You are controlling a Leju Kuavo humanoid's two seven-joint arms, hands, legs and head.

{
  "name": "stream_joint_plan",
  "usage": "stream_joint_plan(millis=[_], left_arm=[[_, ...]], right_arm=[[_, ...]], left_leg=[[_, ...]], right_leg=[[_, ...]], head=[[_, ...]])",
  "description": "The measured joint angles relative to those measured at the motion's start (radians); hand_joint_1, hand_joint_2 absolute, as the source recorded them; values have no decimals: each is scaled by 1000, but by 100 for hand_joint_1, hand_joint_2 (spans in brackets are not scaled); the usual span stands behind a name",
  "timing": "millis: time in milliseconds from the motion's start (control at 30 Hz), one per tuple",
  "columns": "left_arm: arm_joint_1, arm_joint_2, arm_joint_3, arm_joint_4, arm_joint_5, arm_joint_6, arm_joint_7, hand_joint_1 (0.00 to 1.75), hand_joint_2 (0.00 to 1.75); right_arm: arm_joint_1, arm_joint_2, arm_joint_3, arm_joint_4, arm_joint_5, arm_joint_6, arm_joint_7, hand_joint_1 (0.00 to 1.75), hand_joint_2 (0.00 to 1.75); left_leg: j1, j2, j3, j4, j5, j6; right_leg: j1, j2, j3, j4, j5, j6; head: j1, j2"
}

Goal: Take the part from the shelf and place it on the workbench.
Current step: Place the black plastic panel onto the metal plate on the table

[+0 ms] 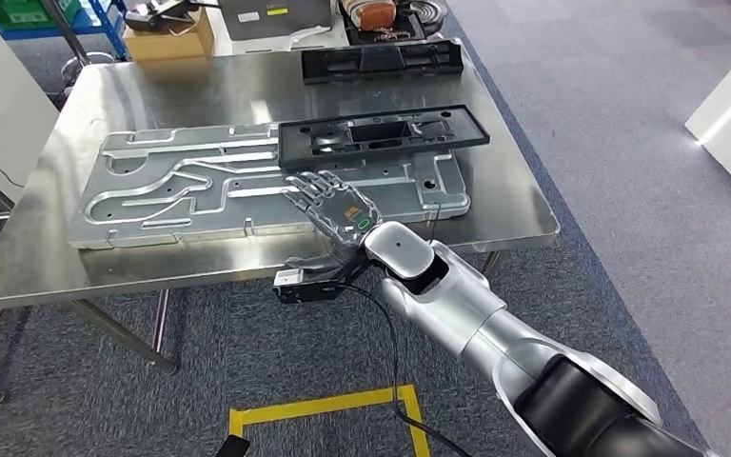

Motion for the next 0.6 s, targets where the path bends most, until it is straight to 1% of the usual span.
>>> stream_joint_plan(millis=[33, 67, 100, 133, 167, 200, 233, 267, 300, 333, 367, 400, 433, 467, 500, 533, 567, 600], left_arm=[[0, 0, 0, 0, 1, 0, 0, 0, 0], [0, 1, 0, -1, 3, 0, 0, 0, 0], [0, 2, 0, -1, 5, 0, 0, 0, 0], [1, 2, 0, -1, 7, 0, 0, 0, 0], [0, 2, 0, -1, 9, 0, 0, 0, 0], [-1, 2, 0, -1, 10, 0, 0, 0, 0], [-2, 2, 0, -2, 12, 0, 0, 0, 0], [-3, 1, 0, -2, 14, 0, 0, 0, 0], [-3, 1, 0, -2, 17, 0, 0, 0, 0], [-3, 1, 0, -3, 19, 0, 0, 0, 0], [-3, 1, -1, -3, 21, 0, 0, 0, 0], [-3, 0, -1, -3, 23, 0, 1, 0, 0], [-4, 0, -1, -3, 25, 0, 3, 0, 0], [-5, 0, -1, -3, 27, -1, 4, 0, 0], [-5, 0, -2, -3, 28, -1, 6, 0, 0], [-5, 0, -2, -3, 29, -2, 7, 0, 0], [-5, 0, -3, -3, 29, -3, 8, 0, 0], [-5, 0, -5, -3, 30, -3, 9, 0, 0]], right_arm=[[12, 0, -5, 6, -6, -12, -3, 0, 0], [27, 0, -11, 11, -13, -24, -6, 0, 0], [44, 0, -18, 17, -22, -35, -8, 0, 0], [63, 0, -27, 23, -30, -46, -10, 0, 0], [81, 0, -38, 29, -38, -58, -12, 0, 0], [99, 0, -51, 34, -47, -70, -16, 0, 0], [115, 0, -66, 40, -56, -82, -21, 0, 0], [132, 1, -81, 47, -66, -95, -27, 0, 0], [148, 2, -101, 59, -78, -111, -35, 0, 0], [167, 3, -122, 75, -91, -127, -40, 0, 0], [187, 4, -144, 96, -103, -146, -44, 0, 0], [208, 4, -168, 121, -117, -168, -46, 0, 0], [231, 4, -192, 149, -128, -191, -47, 0, 0], [253, 4, -214, 175, -136, -214, -48, 0, 0], [273, 4, -239, 202, -144, -237, -47, 0, 0], [291, 5, -264, 229, -149, -258, -45, 0, 0], [307, 5, -287, 254, -155, -274, -43, 0, 0], [322, 5, -313, 286, -160, -291, -41, 0, 0]], left_leg=[[5, 0, -11, 66, -38, -7], [11, 0, -15, 118, -51, -14], [16, 1, -5, 143, -38, -20], [20, 1, 20, 136, -11, -27], [26, 1, 62, 94, 16, -34], [30, 0, 117, 26, 19, -41], [30, -2, 167, -42, 8, -39], [29, -3, 202, -96, -10, -34], [26, -6, 219, -126, -27, -24], [23, -7, 216, -131, -27, -9], [23, -6, 209, -130, -19, 2], [23, -4, 200, -129, -7, 13], [23, -2, 188, -131, 6, 24], [23, -1, 174, -132, 21, 31], [21, -1, 157, -131, 35, 36], [18, -1, 140, -131, 48, 39], [15, -1, 123, -130, 60, 40], [11, 0, 106, -130, 72, 41]], right_leg=[[-2, -1, -17, 0, 13, 3], [-3, -2, -34, 2, 26, 6], [-6, -3, -51, 3, 39, 10], [-10, -4, -70, 7, 51, 15], [-13, -4, -88, 13, 61, 22], [-15, -4, -106, 22, 70, 29], [-17, -4, -120, 32, 78, 36], [-16, -3, -129, 39, 86, 44], [-15, -3, -133, 42, 95, 50], [-15, -3, -132, 40, 105, 56], [-17, -3, -133, 37, 111, 62], [-20, -2, -138, 43, 98, 67], [-22, 0, -148, 66, 63, 71], [-22, 2, -163, 110, 10, 74], [-21, 4, -179, 172, -52, 75], [-21, 6, -193, 242, -99, 76], [-19, 8, -201, 301, -122, 75], [-18, 9, -195, 337, -120, 72]], head=[[0, 0], [0, 0], [0, 0], [0, 0], [0, 0], [0, 0], [0, 0], [0, 0], [0, 0], [1, 0], [1, 0], [1, 0], [1, 0], [1, 0], [1, 0], [1, 0], [1, 0], [1, 0]])
